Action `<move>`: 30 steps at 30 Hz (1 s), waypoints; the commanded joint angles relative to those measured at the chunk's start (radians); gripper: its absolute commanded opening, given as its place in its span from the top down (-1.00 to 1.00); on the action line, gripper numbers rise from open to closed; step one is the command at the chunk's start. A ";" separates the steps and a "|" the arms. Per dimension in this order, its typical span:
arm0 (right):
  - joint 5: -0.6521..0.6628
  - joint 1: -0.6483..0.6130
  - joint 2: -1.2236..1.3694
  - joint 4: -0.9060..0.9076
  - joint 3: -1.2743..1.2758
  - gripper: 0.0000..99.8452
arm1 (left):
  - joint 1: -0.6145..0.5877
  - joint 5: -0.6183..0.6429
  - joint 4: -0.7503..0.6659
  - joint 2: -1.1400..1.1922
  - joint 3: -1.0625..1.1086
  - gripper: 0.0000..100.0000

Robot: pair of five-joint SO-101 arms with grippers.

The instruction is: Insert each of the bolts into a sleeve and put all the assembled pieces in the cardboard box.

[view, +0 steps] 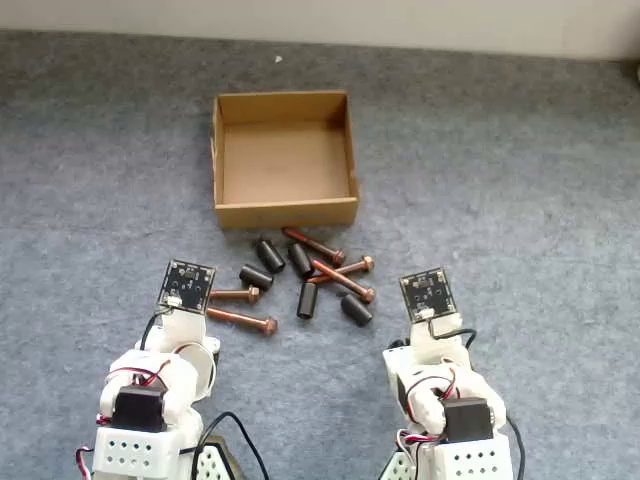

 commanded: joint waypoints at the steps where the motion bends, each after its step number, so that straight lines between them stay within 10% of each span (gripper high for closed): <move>1: 0.005 0.008 -0.012 0.007 0.151 0.93 | -0.008 -0.008 0.003 -0.010 0.019 0.99; 30: 0.003 0.004 -0.012 0.007 0.151 0.93 | -0.015 -0.012 0.002 -0.013 -0.054 0.99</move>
